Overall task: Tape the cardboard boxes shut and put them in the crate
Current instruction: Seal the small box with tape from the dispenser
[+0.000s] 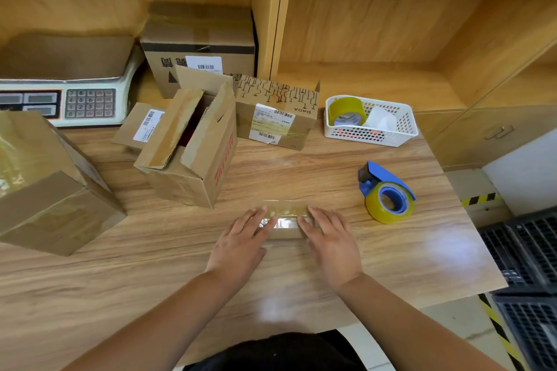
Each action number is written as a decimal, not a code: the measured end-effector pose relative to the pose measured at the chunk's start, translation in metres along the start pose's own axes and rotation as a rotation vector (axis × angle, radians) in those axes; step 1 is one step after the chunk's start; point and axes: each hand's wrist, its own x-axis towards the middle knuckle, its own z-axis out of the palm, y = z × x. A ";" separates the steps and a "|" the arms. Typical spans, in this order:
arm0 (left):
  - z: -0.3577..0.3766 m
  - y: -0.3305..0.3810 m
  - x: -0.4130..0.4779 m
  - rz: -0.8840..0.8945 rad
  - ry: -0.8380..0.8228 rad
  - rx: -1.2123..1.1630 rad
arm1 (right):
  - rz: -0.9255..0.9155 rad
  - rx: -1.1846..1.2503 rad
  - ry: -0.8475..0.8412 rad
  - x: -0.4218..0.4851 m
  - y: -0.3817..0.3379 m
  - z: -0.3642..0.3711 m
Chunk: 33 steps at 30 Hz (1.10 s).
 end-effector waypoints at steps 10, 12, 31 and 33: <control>0.005 0.025 0.029 -0.028 -0.027 0.007 | -0.059 0.066 0.042 0.008 0.040 -0.001; 0.006 0.030 0.032 -0.053 -0.030 0.009 | -0.106 0.080 0.032 0.009 0.049 0.000; 0.007 0.047 0.033 -0.046 -0.101 0.145 | -0.332 0.139 -0.134 0.020 0.087 0.000; 0.007 0.048 0.033 -0.046 -0.118 0.150 | -0.335 0.167 -0.118 0.021 0.088 -0.004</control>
